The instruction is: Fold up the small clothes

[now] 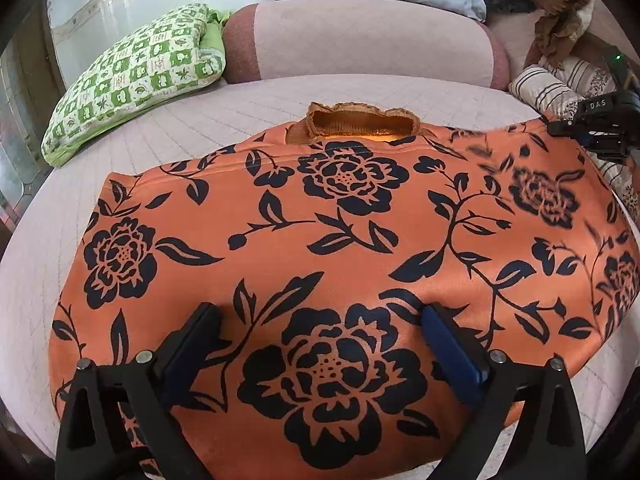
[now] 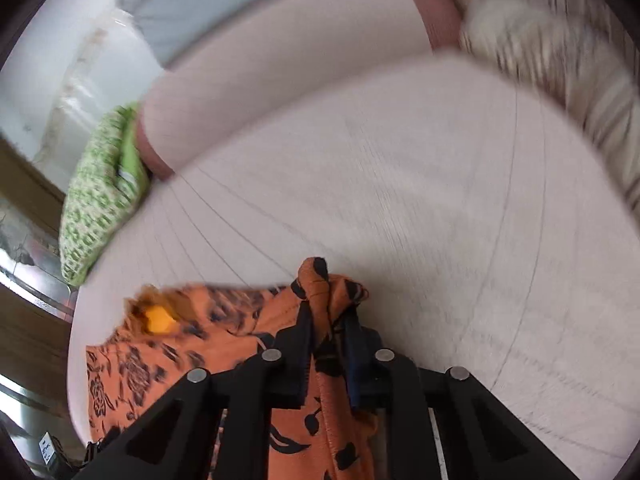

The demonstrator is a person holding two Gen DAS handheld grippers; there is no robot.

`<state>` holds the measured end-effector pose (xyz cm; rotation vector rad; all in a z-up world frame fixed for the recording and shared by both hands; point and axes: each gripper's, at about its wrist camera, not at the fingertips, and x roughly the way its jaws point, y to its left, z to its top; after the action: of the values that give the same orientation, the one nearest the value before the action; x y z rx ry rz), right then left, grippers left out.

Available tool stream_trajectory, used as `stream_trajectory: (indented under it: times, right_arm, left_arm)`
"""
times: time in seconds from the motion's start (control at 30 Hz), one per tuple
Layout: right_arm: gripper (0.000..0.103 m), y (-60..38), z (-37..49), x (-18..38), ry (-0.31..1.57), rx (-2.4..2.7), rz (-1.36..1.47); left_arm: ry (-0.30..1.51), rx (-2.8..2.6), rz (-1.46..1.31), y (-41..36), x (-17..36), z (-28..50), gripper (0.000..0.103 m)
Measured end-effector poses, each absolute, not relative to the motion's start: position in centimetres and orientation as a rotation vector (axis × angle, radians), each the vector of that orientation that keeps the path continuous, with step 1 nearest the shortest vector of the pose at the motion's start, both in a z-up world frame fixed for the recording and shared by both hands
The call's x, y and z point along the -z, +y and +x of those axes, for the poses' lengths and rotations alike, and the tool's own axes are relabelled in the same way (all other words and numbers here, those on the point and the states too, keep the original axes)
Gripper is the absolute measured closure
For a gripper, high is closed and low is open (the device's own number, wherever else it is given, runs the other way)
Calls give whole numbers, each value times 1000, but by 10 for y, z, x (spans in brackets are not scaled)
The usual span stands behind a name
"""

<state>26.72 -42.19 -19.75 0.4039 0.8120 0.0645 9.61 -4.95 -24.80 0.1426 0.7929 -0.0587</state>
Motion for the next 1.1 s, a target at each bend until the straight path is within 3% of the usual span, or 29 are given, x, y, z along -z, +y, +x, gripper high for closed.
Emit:
stream_trajectory:
  times: [0.07,0.17,0.23,0.43,0.6,0.67,0.73,0.8,0.9,0.97,1.0,1.1]
  right_arm:
    - [89,-422,280,232,928,-35,390]
    - [71,-434,265,230,859,-27,477]
    - [42,-434,250,213,821,12,463]
    - [42,-406,196,169,768,-202,479]
    - [39,-407,194,249,976,-138,612]
    - [44,-415,181,242,908,-132,690]
    - [33,-410,163,219,873,-117,709]
    - [32,-399,147,203,814,-178,698]
    - [20,-378,132,211,823,-248,644]
    - [21,-384,134,251,945,-160,652]
    - [25,-383,134,247,914,-154,671]
    - [25,-383,116,217,867,-124,706]
  left_arm:
    - [793,57,150,-51,249,96,0]
    - [822,83,145,-48,243,98,0]
    - [829,74,124,-42,238,97,0]
    - [804,45,44,-21,223,86,0]
    - [813,27,26,-9,217,75,1]
    - [803,30,17,-6,211,69,1]
    - [778,21,20,-3,203,62,1]
    - [771,23,2,-1,199,59,1]
    - [784,23,-10,-1,200,54,1]
    - [805,24,-12,-2,200,51,1]
    - [811,25,-14,-1,199,50,0]
    - [805,4,-22,4,193,43,1]
